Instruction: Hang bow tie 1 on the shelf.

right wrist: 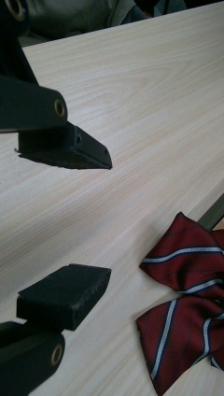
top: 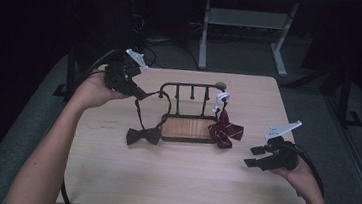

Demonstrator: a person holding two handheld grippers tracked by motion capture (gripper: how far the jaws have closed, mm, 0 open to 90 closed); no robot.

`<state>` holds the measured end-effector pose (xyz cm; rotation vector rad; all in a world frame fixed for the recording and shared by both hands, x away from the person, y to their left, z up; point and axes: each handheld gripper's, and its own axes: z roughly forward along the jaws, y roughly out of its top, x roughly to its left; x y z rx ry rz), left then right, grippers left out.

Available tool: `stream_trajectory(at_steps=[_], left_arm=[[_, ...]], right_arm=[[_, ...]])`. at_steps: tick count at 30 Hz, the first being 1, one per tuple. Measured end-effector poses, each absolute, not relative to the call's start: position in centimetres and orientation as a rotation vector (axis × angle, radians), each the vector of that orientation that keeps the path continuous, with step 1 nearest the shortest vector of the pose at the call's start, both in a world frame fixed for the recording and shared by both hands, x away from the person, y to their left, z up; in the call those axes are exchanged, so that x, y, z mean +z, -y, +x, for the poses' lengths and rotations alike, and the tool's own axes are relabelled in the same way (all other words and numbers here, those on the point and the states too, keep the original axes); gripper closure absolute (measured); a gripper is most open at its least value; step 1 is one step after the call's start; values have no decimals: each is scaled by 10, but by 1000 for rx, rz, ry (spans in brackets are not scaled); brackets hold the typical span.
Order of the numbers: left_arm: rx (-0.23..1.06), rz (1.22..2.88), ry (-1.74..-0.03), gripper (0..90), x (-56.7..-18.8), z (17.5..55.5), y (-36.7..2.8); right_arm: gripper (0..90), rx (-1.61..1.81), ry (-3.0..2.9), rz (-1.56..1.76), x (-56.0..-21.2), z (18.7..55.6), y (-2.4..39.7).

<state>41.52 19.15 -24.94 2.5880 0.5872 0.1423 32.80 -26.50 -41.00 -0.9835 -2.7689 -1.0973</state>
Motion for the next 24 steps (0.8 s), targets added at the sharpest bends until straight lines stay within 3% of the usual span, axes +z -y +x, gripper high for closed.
stream_trajectory(at_steps=[24], left_arm=[[155,2626,-700,898,-260,440,-186]], right_arm=[[405,-1097,2770,-978,-411,329,266]])
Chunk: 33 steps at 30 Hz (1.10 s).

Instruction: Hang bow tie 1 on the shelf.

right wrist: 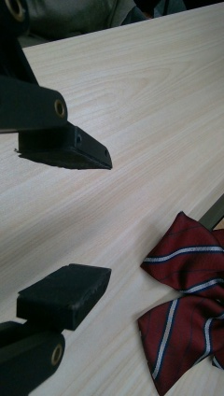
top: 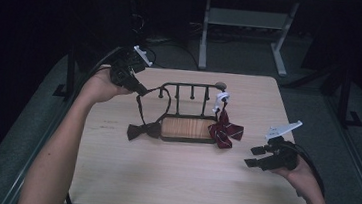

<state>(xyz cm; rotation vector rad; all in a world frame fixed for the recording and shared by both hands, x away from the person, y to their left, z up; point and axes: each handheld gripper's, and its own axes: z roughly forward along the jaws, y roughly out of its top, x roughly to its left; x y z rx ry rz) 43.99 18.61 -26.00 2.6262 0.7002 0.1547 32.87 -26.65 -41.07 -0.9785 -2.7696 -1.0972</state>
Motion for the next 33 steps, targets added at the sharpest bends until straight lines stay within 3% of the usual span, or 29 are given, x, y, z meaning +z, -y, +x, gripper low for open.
stream_trajectory(at_steps=[19,33], left_arm=[[161,2639,-737,893,-267,445,-184],[173,2645,-743,800,-265,441,-188]], right_arm=[[406,-1101,2772,-980,-409,328,267],[405,-1099,2772,-994,-409,327,268]])
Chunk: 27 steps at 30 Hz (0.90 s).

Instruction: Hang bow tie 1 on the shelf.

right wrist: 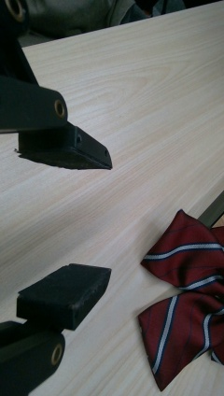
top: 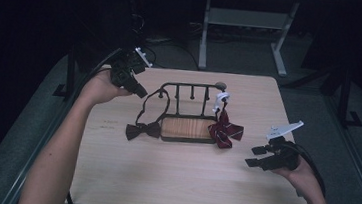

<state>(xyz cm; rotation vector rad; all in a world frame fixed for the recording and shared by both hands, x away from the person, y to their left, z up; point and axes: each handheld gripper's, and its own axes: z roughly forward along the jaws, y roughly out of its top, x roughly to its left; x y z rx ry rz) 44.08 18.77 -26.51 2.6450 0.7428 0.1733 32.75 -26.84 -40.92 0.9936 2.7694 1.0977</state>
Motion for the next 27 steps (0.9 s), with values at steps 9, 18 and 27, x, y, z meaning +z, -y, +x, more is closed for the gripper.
stream_trajectory(at_steps=[9,18,27], left_arm=[[179,2646,-745,739,-268,432,-196],[181,2615,-756,720,-275,423,-208],[189,2614,-706,710,-278,412,-208]], right_arm=[[403,1107,-2755,1000,-409,327,271],[399,1108,-2745,1025,-410,327,273],[386,1098,-2738,1042,-412,328,273]])
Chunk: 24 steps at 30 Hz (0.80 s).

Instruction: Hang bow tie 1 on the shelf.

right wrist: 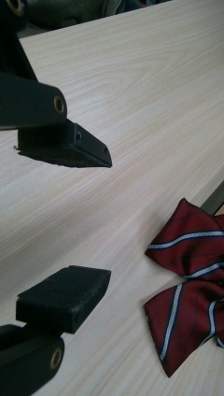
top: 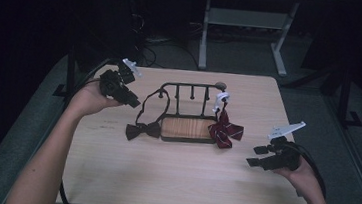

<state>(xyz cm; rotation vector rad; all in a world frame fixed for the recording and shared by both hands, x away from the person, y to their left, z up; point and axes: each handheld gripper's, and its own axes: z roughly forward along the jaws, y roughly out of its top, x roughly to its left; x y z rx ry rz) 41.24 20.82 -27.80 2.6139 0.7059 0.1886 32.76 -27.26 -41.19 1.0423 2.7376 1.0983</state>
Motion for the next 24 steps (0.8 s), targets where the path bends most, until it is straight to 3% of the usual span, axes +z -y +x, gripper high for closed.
stream_trajectory(at_steps=[24], left_arm=[[156,2616,-636,683,-294,389,-214]], right_arm=[[384,1066,-2735,1072,-415,329,277]])
